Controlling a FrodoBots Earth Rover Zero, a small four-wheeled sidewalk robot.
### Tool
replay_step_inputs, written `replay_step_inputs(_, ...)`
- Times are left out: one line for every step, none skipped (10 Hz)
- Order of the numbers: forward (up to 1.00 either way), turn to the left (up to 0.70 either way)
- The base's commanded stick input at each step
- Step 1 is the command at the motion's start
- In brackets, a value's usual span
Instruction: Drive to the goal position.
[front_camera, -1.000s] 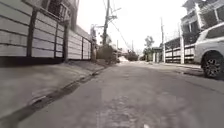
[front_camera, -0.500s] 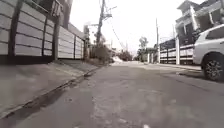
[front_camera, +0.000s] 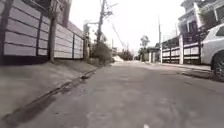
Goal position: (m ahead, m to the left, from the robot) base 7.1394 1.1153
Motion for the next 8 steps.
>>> replay_step_inputs(0.85, 0.0)
replay_step_inputs(0.85, 0.0)
replay_step_inputs(0.85, 0.0)
replay_step_inputs(0.85, 0.0)
replay_step_inputs(0.85, 0.0)
replay_step_inputs(0.85, 0.0)
replay_step_inputs(0.85, 0.0)
replay_step_inputs(0.85, 0.0)
